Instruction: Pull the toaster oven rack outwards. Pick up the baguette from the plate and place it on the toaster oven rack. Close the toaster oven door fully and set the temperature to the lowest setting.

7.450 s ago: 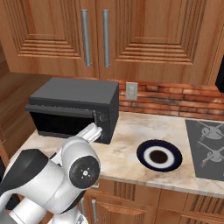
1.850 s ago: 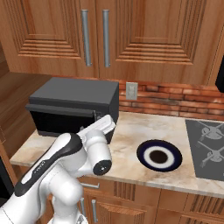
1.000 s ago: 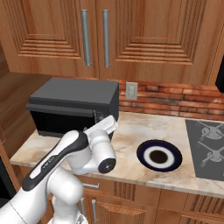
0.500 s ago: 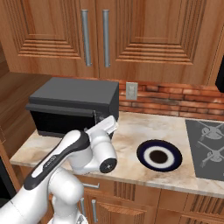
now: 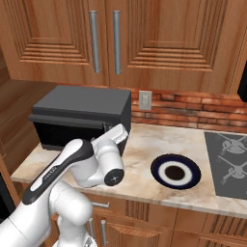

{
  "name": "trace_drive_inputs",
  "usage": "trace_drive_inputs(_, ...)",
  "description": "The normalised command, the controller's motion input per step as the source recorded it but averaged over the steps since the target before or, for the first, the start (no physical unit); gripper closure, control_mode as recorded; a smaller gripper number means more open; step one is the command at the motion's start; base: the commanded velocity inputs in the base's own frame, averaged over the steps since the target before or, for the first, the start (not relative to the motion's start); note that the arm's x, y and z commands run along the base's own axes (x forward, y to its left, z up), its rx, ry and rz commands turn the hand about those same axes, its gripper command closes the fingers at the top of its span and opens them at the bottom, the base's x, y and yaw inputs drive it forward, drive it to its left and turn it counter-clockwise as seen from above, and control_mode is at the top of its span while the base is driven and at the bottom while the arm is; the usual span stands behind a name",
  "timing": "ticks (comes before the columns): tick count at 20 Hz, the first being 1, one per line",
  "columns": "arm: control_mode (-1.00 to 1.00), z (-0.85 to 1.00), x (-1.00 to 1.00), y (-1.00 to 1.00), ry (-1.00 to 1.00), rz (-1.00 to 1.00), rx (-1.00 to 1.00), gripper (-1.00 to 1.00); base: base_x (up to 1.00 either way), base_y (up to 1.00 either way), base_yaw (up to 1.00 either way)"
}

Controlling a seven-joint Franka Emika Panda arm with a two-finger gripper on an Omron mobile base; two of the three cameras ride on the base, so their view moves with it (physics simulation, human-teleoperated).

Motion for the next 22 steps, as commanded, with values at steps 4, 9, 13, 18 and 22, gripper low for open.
trace_drive_inputs(4, -1.0, -0.11, 0.23, 0.02, 0.0, -0.03, 0.0, -1.0, 0.0, 0.0, 0.0)
trace_drive_inputs(9, -1.0, -0.24, 0.24, 0.0, 0.0, -0.01, 0.0, -1.0, 0.0, 0.0, 0.0)
trace_drive_inputs(13, -1.0, -0.27, 0.21, 0.0, 0.0, 0.0, 0.0, -1.0, 0.0, 0.0, 0.0)
trace_drive_inputs(18, -1.0, -0.25, 0.2, 0.0, 0.0, 0.0, 0.0, -1.0, 0.0, 0.0, 0.0)
trace_drive_inputs(22, -1.0, -0.19, 0.18, 0.0, 0.0, -0.01, 0.0, -1.0, 0.0, 0.0, 0.0)
